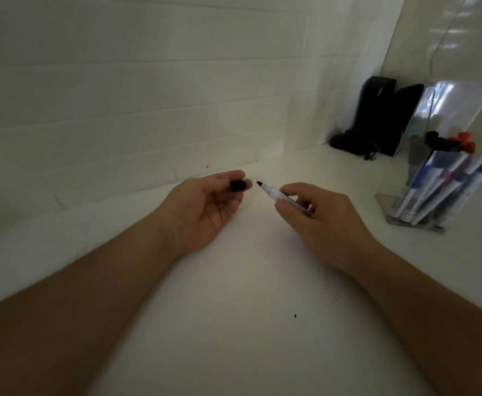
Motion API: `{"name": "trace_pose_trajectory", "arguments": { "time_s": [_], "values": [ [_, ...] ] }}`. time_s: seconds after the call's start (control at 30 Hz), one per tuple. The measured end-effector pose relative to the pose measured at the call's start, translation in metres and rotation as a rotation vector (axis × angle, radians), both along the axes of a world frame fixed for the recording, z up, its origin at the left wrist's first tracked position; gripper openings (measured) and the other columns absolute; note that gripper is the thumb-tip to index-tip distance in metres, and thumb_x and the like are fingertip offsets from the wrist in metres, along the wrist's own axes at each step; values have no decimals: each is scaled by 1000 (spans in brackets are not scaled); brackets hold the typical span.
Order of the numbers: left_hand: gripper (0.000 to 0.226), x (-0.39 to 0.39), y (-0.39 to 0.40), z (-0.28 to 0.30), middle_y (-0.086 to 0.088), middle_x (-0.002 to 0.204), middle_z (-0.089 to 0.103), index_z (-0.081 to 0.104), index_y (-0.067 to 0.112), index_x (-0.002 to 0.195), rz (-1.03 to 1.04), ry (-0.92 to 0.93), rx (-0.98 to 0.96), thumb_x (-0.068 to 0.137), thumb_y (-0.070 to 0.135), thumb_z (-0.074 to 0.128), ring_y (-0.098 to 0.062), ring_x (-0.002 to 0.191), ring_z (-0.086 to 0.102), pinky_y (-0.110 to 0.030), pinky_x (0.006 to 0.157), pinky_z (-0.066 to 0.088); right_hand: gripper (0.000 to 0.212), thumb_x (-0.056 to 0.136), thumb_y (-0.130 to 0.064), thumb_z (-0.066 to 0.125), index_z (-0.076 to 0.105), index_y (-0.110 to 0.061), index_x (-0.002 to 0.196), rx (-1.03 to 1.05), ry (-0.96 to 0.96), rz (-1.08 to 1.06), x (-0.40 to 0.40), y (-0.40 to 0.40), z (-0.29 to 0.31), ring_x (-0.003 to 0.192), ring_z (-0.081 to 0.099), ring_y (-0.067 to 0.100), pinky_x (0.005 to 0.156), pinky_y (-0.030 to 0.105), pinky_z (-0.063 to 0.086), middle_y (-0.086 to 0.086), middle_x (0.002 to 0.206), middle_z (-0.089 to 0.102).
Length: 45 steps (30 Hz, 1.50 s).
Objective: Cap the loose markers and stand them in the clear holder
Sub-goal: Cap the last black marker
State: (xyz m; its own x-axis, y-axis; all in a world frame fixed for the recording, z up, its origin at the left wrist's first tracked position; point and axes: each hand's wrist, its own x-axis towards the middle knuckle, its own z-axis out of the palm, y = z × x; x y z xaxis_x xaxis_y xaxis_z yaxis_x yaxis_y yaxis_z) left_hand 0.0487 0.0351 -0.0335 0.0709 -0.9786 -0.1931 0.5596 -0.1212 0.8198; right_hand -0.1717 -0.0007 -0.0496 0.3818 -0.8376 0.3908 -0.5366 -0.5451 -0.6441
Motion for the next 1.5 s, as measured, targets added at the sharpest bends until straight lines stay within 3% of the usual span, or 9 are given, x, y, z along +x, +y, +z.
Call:
{"name": "trace_pose_trajectory", "arguments": {
  "time_s": [0.23, 0.4, 0.57, 0.7, 0.83, 0.97, 1.07, 1.33, 1.5],
  "values": [
    [12, 0, -2, -3, -7, 86, 72, 65, 14, 106, 122, -40, -84, 96, 8, 61, -13, 70, 61, -18, 60, 54, 10, 94, -50, 59, 64, -48, 102, 15, -48, 6, 1, -3, -4, 62, 59, 6, 58, 19, 47, -8, 73, 67],
    [20, 3, -2, -5, -9, 90, 75, 56, 5, 111, 215, 22, -154, 93, 5, 64, -23, 89, 76, -23, 70, 60, 7, 94, -47, 61, 65, -48, 100, 20, -68, 20, 0, 0, -4, 63, 57, 8, 58, 22, 47, -5, 75, 66],
    [23, 5, -2, -9, -1, 95, 74, 70, 13, 108, 166, -202, -186, 96, -3, 58, -9, 80, 61, -18, 72, 49, 14, 94, -47, 60, 68, -43, 105, 34, -29, 27, 0, 0, -3, 59, 55, 4, 53, 14, 43, -6, 74, 65],
    [34, 5, 0, -11, -3, 97, 67, 72, 15, 114, 90, -272, -229, 102, -4, 46, -10, 76, 52, -20, 70, 45, 16, 97, -45, 57, 69, -39, 105, 8, -30, 31, 0, 2, -1, 69, 59, 8, 60, 24, 48, -6, 80, 68],
    [30, 1, 1, -13, -4, 95, 68, 67, 16, 113, 102, -416, -249, 101, -4, 49, -10, 74, 59, -22, 72, 51, 17, 97, -39, 59, 71, -27, 95, -131, 35, 8, 1, 0, 1, 74, 56, 10, 69, 32, 49, -5, 76, 64],
    [24, -1, 0, -18, 0, 86, 74, 67, 13, 100, 121, -565, -281, 93, -9, 61, -8, 78, 65, -23, 76, 57, 8, 92, -37, 66, 72, -33, 96, -216, 58, -35, 2, -4, -1, 75, 55, 11, 71, 32, 48, -5, 77, 59],
    [23, -1, 0, -18, -2, 91, 77, 69, 14, 100, 104, -582, -282, 92, -7, 62, -9, 85, 67, -21, 77, 56, 10, 91, -37, 67, 72, -37, 99, -197, 66, -46, 1, -5, -2, 78, 56, 10, 74, 32, 49, -6, 80, 61],
    [20, -1, -1, -18, -8, 96, 74, 69, 13, 102, 121, -524, -260, 94, -4, 62, -12, 79, 66, -21, 75, 56, 15, 92, -41, 68, 73, -39, 105, -173, 106, -34, 1, -4, -1, 78, 56, 9, 72, 27, 47, -7, 83, 59],
    [19, -4, 1, -17, -3, 91, 76, 71, 15, 101, 85, -696, -304, 92, -1, 67, -12, 80, 67, -27, 77, 58, 17, 90, -38, 72, 73, -37, 108, -165, 122, -50, 3, -5, 1, 79, 56, 11, 72, 27, 47, -8, 86, 58]
  ]
}}
